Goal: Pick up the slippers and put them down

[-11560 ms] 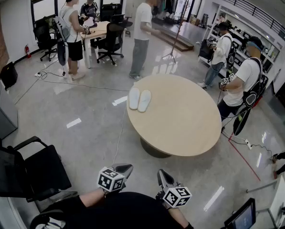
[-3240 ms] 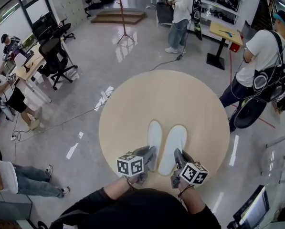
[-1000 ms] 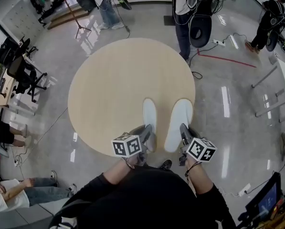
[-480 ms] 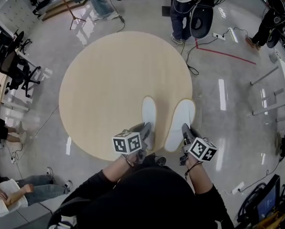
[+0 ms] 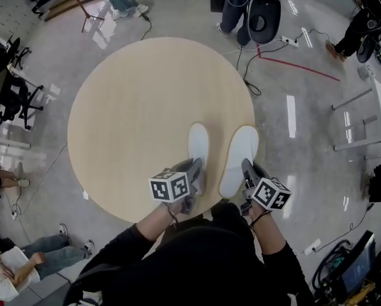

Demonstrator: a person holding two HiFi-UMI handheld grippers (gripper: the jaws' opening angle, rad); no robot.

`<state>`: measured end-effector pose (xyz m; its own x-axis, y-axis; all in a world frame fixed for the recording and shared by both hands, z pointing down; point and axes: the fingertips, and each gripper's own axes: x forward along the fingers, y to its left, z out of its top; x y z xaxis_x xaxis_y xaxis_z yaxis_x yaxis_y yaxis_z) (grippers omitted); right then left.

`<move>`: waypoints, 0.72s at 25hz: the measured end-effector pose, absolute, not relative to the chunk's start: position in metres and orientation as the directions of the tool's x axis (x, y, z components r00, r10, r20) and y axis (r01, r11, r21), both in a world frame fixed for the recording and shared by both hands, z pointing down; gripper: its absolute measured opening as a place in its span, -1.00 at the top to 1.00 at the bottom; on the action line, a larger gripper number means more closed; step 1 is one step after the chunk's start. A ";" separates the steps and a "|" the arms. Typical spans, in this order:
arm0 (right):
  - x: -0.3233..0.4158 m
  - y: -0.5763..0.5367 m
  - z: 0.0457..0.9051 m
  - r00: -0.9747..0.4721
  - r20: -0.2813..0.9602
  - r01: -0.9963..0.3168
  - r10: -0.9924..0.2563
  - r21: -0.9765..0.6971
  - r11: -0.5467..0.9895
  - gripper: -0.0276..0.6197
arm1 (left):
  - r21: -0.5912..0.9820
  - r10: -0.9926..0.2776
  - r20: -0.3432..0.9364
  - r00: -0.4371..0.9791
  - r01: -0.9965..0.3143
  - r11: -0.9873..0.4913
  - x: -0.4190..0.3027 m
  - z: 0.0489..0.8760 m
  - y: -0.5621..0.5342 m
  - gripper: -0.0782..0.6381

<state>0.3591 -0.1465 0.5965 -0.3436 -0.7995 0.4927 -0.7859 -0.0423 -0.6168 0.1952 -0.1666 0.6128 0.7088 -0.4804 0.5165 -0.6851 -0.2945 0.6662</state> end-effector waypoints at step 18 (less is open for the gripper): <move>0.438 -0.270 0.674 -0.480 0.555 -0.772 -0.679 -0.635 0.027 0.81 | 0.633 -0.460 0.631 0.624 -0.757 -0.159 0.296 0.693 -0.263 0.67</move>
<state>0.4377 -0.2700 0.6744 -0.4804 -0.6792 0.5549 -0.7720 0.0273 -0.6350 0.2964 -0.2633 0.6926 0.6244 -0.4599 0.6314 -0.7575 -0.1591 0.6332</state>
